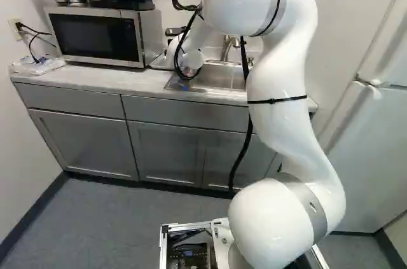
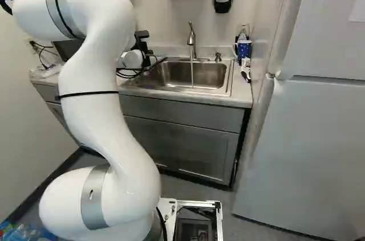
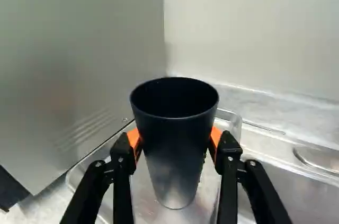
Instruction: Rinse the cup and place it in the tray
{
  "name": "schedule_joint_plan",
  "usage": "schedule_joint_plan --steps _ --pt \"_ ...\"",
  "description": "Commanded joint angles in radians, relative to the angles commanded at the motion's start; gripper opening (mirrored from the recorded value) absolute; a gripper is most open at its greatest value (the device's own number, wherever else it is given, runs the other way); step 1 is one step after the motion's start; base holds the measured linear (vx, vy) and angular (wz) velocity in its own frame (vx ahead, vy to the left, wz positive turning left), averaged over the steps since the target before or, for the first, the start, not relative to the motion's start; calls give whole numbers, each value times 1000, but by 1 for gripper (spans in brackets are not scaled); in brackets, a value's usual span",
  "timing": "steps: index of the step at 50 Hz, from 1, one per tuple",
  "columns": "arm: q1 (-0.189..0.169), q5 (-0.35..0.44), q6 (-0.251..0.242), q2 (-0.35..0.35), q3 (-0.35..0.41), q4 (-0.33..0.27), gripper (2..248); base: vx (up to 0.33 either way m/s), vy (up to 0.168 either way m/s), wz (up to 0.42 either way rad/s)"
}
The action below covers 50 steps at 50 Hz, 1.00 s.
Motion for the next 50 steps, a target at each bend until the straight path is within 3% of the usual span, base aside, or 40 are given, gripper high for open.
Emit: schedule_joint_plan --steps 4,5,10,11,15,16,50 --pt "0 0 0 0 0 0 166 0 0 0" --pt "0 0 0 0 0 0 200 0 0 0" --pt "0 0 0 0 0 0 200 0 0 0" --pt "0 0 0 0 0 0 237 0 0 0" --pt "0 0 0 1 0 0 237 0 0 0" --pt "0 0 0 1 0 0 247 0 0 0" --pt "0 0 0 42 -19 0 247 0 0 0"
